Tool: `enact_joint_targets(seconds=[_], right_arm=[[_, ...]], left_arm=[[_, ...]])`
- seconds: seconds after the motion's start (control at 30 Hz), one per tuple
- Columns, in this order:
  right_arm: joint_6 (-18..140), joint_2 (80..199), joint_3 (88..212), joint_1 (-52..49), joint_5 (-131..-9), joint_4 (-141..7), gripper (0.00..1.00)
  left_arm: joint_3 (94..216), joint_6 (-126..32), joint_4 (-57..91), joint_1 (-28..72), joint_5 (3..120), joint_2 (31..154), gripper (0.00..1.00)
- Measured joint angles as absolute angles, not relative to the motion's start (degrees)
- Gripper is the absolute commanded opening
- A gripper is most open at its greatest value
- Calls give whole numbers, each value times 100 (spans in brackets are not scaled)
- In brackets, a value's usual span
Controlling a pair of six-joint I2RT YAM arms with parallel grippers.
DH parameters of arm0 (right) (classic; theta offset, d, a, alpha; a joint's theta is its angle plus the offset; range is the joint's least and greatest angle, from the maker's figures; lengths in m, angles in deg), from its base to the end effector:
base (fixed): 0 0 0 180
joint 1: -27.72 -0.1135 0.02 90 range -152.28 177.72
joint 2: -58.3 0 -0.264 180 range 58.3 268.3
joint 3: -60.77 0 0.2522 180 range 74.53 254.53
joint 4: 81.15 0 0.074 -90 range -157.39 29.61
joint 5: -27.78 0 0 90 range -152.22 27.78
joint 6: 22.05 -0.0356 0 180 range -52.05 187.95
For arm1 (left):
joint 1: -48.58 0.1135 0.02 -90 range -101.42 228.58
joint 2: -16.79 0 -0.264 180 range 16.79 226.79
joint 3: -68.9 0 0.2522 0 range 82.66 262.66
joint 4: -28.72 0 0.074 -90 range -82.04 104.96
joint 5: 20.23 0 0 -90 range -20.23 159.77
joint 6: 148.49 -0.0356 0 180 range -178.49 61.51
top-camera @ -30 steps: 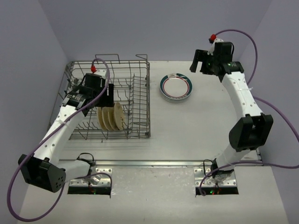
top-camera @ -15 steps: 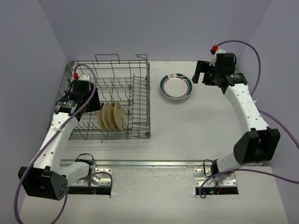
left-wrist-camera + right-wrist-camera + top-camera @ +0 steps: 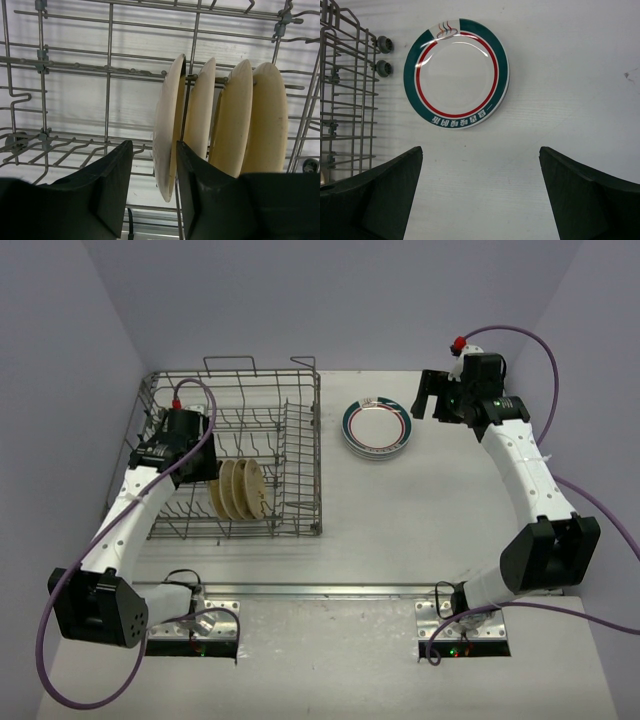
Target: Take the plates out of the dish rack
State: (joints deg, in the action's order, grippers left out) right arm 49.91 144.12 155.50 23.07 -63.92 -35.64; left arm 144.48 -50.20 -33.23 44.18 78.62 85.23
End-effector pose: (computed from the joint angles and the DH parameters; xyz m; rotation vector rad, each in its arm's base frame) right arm 0.3367 0.0284 0.3505 0.2425 2.2076 0.2520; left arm 0.2359 -0.0127 0.3012 -0.1469 2.5096 0.1052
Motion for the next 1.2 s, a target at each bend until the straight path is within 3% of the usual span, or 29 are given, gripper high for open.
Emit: enact_joint_targets(seconds=[0.3, 0.37, 0.5, 0.93, 1.1, 1.2], right_arm=[[4995, 14418, 15557, 2307, -6392, -3562, 99], [4995, 14420, 15557, 2307, -6392, -3561, 99], [4995, 14440, 15582, 2307, -6417, -3550, 99], [4954, 14458, 15712, 2277, -6838, -3566, 99], [4967, 14374, 15705, 2223, -7668, -3792, 98], [4894, 14259, 15687, 2146, -8680, -4124, 96]], left_arm=[[14450, -5089, -3450, 4481, 7738, 9025, 26], [14473, -5097, -3482, 4481, 7693, 9084, 14], [14661, -5240, -3679, 4474, 7605, 9208, 1], [16213, -5465, -4443, 4501, 7872, 9241, 0], [17232, -5585, -4189, 4518, 7948, 8925, 0], [17529, -5924, -4018, 4518, 7377, 8629, 0]])
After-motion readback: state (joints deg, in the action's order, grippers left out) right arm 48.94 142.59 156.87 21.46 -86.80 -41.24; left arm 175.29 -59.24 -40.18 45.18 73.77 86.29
